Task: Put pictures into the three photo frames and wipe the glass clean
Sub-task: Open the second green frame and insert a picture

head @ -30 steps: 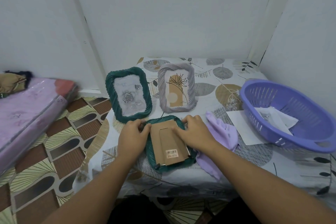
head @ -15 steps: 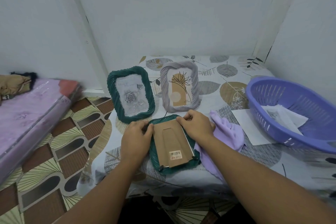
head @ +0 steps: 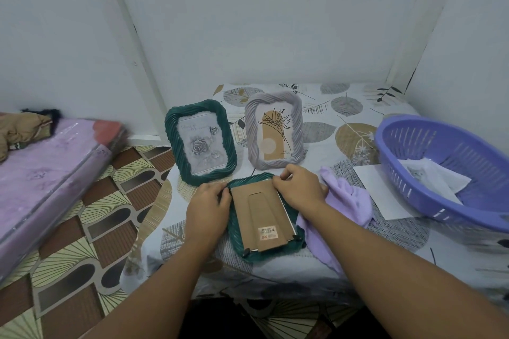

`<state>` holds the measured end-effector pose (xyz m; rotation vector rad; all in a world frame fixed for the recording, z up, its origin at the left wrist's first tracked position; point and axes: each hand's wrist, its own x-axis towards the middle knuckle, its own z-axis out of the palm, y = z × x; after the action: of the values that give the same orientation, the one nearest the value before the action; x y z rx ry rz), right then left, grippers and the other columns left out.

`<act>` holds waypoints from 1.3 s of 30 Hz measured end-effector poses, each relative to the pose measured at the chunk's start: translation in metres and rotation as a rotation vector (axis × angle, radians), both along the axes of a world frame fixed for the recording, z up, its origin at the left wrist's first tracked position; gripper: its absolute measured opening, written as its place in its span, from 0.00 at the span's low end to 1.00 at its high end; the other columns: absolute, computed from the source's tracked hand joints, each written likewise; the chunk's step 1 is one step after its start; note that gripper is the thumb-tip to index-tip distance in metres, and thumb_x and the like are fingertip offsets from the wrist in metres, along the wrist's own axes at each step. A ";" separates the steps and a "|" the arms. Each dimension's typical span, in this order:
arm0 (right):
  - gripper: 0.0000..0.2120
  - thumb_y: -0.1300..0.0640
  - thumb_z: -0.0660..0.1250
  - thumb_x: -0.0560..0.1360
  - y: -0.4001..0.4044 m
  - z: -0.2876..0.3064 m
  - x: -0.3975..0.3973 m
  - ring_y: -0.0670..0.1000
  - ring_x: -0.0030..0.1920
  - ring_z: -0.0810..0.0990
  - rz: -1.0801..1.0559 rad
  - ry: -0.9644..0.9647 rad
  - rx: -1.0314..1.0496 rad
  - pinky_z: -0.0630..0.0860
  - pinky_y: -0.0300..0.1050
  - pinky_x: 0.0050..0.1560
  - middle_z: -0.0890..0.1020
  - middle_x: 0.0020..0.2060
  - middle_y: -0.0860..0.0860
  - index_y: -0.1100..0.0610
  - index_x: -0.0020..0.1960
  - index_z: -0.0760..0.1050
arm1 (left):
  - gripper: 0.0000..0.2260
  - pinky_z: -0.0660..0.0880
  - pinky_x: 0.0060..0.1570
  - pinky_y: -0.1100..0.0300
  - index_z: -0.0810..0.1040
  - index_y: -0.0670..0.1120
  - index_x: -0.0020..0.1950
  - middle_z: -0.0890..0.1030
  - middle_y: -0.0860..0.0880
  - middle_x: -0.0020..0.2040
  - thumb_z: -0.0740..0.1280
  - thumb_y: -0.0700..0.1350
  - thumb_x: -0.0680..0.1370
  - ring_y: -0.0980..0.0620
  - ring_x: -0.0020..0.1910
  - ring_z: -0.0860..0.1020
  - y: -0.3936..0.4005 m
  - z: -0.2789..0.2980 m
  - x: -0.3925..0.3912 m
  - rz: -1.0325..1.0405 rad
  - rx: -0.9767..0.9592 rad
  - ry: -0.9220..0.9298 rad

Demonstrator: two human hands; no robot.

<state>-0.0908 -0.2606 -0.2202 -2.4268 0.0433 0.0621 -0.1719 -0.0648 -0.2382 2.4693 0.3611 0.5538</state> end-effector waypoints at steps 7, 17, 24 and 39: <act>0.11 0.44 0.66 0.75 -0.008 -0.002 0.007 0.50 0.46 0.81 0.059 -0.029 0.024 0.79 0.53 0.53 0.82 0.35 0.43 0.49 0.38 0.77 | 0.12 0.69 0.49 0.59 0.83 0.47 0.62 0.82 0.47 0.55 0.64 0.47 0.82 0.51 0.54 0.78 -0.002 0.003 -0.001 0.004 -0.006 0.009; 0.14 0.50 0.73 0.77 -0.048 0.011 -0.018 0.42 0.43 0.80 0.249 0.004 0.405 0.74 0.32 0.46 0.83 0.43 0.49 0.50 0.61 0.78 | 0.12 0.76 0.45 0.53 0.77 0.49 0.59 0.81 0.51 0.44 0.65 0.55 0.80 0.50 0.44 0.79 0.003 0.028 -0.009 0.014 0.023 0.111; 0.26 0.42 0.74 0.73 -0.083 0.002 -0.029 0.41 0.55 0.78 0.521 -0.042 0.025 0.76 0.41 0.60 0.79 0.53 0.46 0.47 0.69 0.74 | 0.14 0.72 0.36 0.59 0.77 0.50 0.39 0.81 0.53 0.39 0.70 0.58 0.77 0.56 0.39 0.78 0.003 0.038 -0.035 -0.080 0.023 0.452; 0.05 0.48 0.74 0.75 -0.106 0.023 -0.055 0.43 0.46 0.78 0.668 0.010 0.023 0.76 0.40 0.49 0.81 0.45 0.46 0.43 0.51 0.83 | 0.09 0.73 0.41 0.61 0.81 0.53 0.51 0.80 0.52 0.44 0.76 0.51 0.74 0.56 0.39 0.75 0.008 0.040 -0.069 -0.460 -0.614 0.351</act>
<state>-0.1456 -0.3664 -0.1968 -2.3146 -0.7573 0.3702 -0.2409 -0.0565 -0.1982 1.9396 0.0662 -0.1722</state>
